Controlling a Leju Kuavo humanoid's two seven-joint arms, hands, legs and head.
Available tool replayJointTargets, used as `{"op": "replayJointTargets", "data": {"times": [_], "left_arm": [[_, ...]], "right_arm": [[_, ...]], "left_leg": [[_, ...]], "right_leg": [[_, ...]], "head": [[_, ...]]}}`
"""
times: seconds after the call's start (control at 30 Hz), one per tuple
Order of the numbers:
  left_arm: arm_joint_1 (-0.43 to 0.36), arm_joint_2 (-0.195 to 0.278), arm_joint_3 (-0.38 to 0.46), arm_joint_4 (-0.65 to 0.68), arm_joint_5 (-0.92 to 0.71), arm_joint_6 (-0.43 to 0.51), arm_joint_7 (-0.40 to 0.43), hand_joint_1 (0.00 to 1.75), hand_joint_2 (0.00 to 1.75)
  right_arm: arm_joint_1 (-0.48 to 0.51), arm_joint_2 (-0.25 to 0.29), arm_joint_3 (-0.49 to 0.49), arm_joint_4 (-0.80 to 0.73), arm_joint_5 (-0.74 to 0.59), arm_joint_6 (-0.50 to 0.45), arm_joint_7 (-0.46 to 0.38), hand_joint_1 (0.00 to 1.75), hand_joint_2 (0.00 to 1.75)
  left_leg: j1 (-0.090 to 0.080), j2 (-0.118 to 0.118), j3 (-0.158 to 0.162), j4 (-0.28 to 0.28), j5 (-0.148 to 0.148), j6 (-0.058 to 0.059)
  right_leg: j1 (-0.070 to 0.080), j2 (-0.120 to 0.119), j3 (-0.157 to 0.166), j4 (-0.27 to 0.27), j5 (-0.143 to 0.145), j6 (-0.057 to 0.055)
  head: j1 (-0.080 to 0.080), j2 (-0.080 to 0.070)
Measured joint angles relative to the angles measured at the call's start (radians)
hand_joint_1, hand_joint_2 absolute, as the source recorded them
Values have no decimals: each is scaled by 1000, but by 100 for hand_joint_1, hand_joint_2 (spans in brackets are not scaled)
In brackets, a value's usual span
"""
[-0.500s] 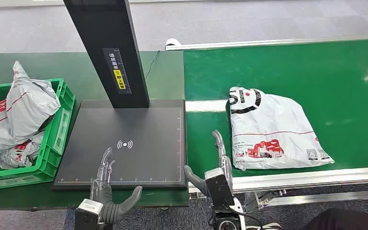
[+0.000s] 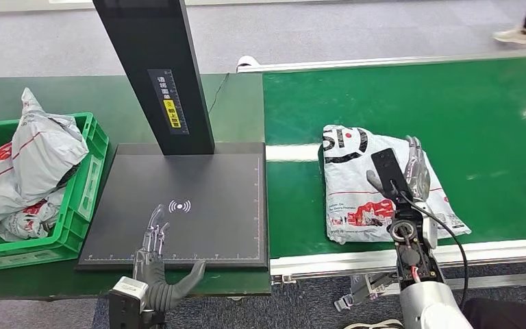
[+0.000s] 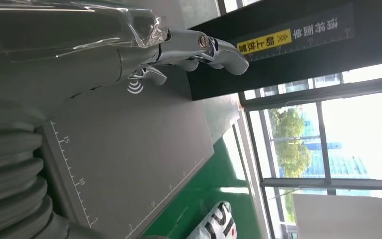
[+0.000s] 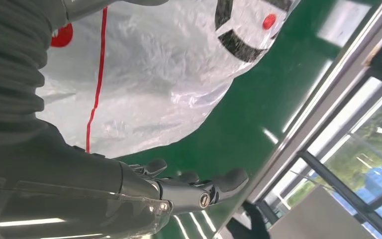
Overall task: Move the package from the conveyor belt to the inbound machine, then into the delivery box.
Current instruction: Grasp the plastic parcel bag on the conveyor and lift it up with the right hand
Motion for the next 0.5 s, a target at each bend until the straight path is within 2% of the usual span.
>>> {"op": "replayJointTargets", "data": {"times": [0.17, 0.5], "left_arm": [[-7, 0, -1, 10, 1, 0, 0, 0, 175], [-9, 0, -1, 17, 1, 0, 0, 0, 175]], "right_arm": [[-37, -18, -25, 77, 3, -8, 0, 0, 175], [-52, -27, -36, 130, 3, -9, 0, 0, 175]], "left_leg": [[1, 0, -2, 0, 0, 0], [1, 0, -3, 0, 0, 0]], "right_leg": [[1, 0, -2, 0, 0, 0], [0, 0, -2, 0, 0, 0]], "head": [[0, 0], [0, 0]]}}
